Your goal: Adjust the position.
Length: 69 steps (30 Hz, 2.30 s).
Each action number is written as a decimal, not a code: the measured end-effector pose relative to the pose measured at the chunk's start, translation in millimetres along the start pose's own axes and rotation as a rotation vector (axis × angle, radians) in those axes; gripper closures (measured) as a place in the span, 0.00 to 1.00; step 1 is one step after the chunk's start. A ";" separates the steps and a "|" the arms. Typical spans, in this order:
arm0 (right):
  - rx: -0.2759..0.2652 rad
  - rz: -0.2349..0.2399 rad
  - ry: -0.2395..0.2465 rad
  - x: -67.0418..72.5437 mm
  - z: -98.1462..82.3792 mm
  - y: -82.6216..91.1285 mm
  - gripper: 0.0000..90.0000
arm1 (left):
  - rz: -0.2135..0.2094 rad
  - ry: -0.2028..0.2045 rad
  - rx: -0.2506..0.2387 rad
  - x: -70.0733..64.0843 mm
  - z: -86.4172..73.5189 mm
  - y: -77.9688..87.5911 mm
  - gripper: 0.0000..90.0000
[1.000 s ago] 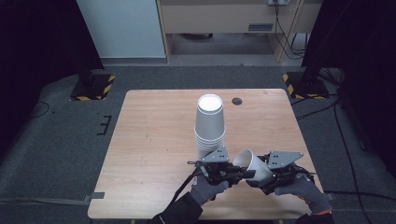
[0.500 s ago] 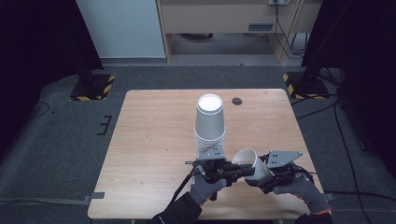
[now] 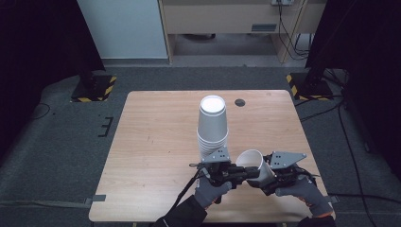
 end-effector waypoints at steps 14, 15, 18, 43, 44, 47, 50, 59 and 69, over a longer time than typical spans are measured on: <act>-0.011 0.012 -0.025 0.1 2.3 -2.3 0.16 | 0.010 -0.018 0.021 -0.3 -0.2 -3.9 0.93; -0.013 0.010 -0.026 0.2 2.5 -2.6 0.16 | 0.009 -0.021 0.022 -0.4 -0.2 -3.6 0.93; -0.017 0.013 -0.027 0.1 2.9 -3.1 0.16 | 0.006 -0.022 0.005 -1.0 -0.2 -2.1 0.89; -0.152 -0.133 -0.122 -13.2 5.7 12.8 0.16 | 0.204 -0.116 -0.068 -2.4 -10.3 83.1 0.58; -0.161 -0.145 -0.131 -14.1 5.7 13.7 0.16 | 0.214 -0.113 -0.067 -1.0 -11.9 88.3 0.57; -0.192 -0.185 -0.150 -16.9 4.9 16.7 0.16 | 0.253 -0.107 -0.069 4.5 -17.1 104.0 0.56; -0.216 -0.227 -0.183 -21.1 2.4 20.2 0.16 | 0.302 -0.098 -0.077 11.8 -22.5 119.6 0.54; -0.288 -0.362 -0.257 -31.4 -1.4 28.4 0.17 | 0.521 -0.094 -0.085 45.1 -34.1 161.5 0.48; -0.349 -0.491 -0.320 -41.3 -4.1 29.8 0.16 | 0.732 -0.044 -0.083 84.3 -52.7 197.4 0.39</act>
Point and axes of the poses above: each handheld gripper's, and its own axes: y roughly backward along the jaws, z roughly out of its top, x roughly to its left, the point moved 1 cm from there along -y, roughly forward along the jaws, and after that the axes turned 3 degrees about y, right-handed, at the moved point
